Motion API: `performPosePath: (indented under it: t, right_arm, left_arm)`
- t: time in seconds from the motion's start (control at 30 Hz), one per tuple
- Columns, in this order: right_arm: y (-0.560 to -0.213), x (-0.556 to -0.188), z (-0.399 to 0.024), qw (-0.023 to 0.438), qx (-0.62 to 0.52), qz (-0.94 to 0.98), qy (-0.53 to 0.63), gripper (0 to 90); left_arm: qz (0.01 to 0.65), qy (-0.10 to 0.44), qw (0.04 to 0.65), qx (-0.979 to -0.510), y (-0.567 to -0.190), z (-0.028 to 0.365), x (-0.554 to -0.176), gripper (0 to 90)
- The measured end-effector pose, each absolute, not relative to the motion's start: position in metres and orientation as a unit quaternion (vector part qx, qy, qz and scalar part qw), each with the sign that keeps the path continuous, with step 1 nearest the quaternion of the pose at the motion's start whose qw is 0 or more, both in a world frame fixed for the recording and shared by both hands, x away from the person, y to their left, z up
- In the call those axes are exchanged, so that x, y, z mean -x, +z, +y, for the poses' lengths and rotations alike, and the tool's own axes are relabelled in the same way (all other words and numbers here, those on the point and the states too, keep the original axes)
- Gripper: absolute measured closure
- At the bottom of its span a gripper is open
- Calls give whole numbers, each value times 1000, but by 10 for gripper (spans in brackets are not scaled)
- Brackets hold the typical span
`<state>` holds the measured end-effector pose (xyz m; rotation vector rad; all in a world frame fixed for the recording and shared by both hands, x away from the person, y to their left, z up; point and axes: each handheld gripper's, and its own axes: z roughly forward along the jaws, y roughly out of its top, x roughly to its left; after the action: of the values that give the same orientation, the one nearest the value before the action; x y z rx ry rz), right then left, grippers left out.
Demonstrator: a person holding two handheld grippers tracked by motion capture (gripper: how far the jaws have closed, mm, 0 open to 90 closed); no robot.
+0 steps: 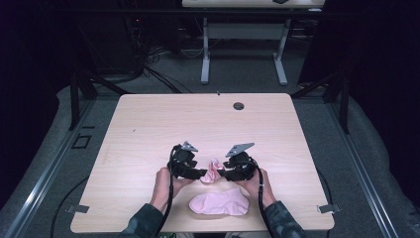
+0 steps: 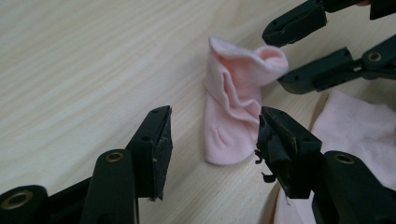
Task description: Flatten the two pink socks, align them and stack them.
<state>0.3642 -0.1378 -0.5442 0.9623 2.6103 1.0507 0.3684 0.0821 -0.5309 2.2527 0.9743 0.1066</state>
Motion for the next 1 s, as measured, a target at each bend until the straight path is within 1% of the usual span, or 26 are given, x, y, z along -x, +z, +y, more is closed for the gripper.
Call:
performPosePath:
  t: [0.03, 0.1, 0.17, 0.23, 0.3, 0.33, 0.37, 0.4, 0.47, 0.57, 0.6, 0.63, 0.73, 0.77, 0.8, 0.9, 0.93, 0.97, 1.0]
  right_arm:
    - [-546, -365, -137, 84, -324, 875, 350, 697]
    - [-547, -367, -138, 74, -328, 873, 354, 778]
    - [-549, -367, -138, 71, -332, 869, 360, 820]
    - [-551, -367, -138, 63, -337, 867, 362, 833]
    - [-553, -366, -140, 56, -341, 865, 364, 838]
    - [-553, -365, -140, 55, -343, 865, 363, 839]
    - [-554, -365, -142, 52, -344, 863, 365, 840]
    - [-555, -364, -143, 51, -347, 861, 369, 841]
    - [-554, -361, -147, 52, -352, 859, 370, 841]
    - [-552, -360, -152, 53, -355, 855, 374, 841]
    - [-550, -358, -155, 56, -360, 851, 379, 842]
    - [-543, -354, -168, 61, -369, 844, 383, 841]
    - [-534, -352, -182, 63, -385, 833, 393, 841]
    - [-534, -352, -182, 63, -385, 833, 393, 841]
    - [-527, -352, -191, 63, -395, 827, 396, 841]
    - [-520, -362, -199, 45, -406, 824, 393, 839]
    - [-520, -368, -198, 39, -410, 824, 389, 831]
    - [-521, -373, -197, 31, -414, 826, 382, 804]
    - [-522, -379, -194, 43, -419, 830, 365, 769]
  left_arm:
    - [370, 32, 334, -867, -534, 78, -370, 461]
    - [364, 25, 329, -871, -539, 70, -372, 474]
    - [357, 16, 326, -875, -544, 61, -373, 502]
    - [358, 6, 329, -874, -550, 56, -375, 554]
    - [360, 9, 329, -873, -553, 54, -377, 676]
    - [361, 9, 332, -872, -554, 53, -378, 719]
    - [363, 11, 336, -869, -554, 53, -378, 794]
    - [362, 13, 337, -869, -554, 53, -378, 832]
    - [363, 10, 340, -868, -553, 54, -379, 856]
    - [365, 8, 349, -863, -551, 59, -379, 862]
    - [373, 5, 360, -855, -548, 64, -377, 862]
    - [381, -2, 372, -847, -544, 71, -376, 863]
    - [394, -23, 389, -833, -539, 87, -373, 863]
    - [394, -23, 389, -833, -539, 87, -373, 863]
    - [395, -31, 391, -831, -538, 90, -373, 863]
    - [401, -51, 390, -827, -540, 94, -373, 862]
    - [403, -53, 387, -828, -541, 94, -374, 861]
    - [410, -49, 380, -828, -542, 93, -374, 860]
    - [414, -42, 369, -831, -544, 92, -375, 857]
